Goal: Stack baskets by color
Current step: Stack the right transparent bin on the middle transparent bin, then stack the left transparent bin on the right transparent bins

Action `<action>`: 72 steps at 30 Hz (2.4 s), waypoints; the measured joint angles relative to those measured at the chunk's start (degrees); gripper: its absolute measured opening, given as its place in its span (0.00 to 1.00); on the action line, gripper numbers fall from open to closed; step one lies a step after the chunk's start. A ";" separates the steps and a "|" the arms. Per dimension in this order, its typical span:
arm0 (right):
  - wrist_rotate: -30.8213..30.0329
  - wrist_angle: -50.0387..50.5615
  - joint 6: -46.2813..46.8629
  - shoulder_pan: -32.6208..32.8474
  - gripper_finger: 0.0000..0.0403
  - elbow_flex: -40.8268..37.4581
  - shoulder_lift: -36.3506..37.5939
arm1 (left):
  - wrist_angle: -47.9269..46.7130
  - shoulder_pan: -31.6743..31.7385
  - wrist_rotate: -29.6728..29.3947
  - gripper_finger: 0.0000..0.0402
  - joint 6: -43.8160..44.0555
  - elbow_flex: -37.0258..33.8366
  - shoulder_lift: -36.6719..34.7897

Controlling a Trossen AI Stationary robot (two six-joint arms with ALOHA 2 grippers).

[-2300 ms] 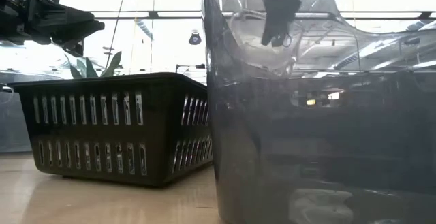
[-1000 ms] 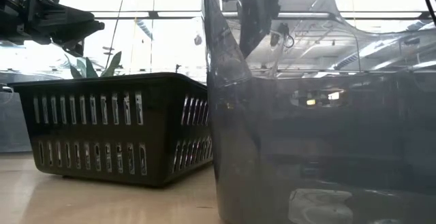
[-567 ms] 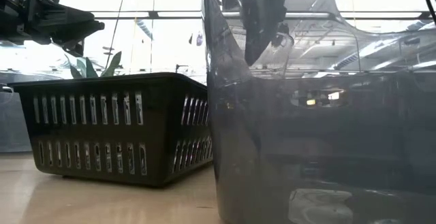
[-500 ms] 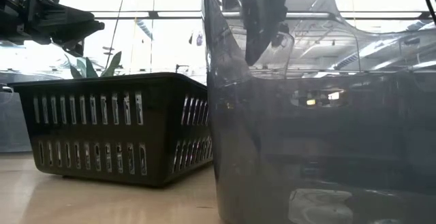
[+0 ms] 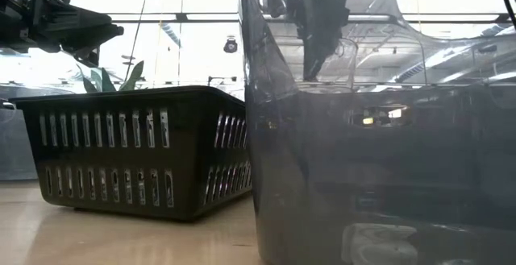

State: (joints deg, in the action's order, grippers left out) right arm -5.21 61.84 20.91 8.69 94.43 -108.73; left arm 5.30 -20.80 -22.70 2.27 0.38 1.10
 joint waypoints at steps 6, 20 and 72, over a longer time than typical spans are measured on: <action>0.36 0.15 0.61 -0.12 0.07 -0.02 0.03 | 0.00 0.00 0.00 0.30 -0.01 -0.02 0.01; 3.12 8.14 -3.54 -2.53 0.40 6.66 0.20 | 0.00 -0.02 -0.01 0.30 0.00 -0.01 0.02; -7.57 -22.90 -24.06 -5.46 0.44 -5.94 10.07 | 0.00 0.00 -0.02 0.30 0.01 -0.02 0.02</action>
State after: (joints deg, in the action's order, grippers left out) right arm -12.78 38.94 -3.14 3.24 88.49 -98.65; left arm 5.30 -20.80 -22.72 2.28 0.36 1.13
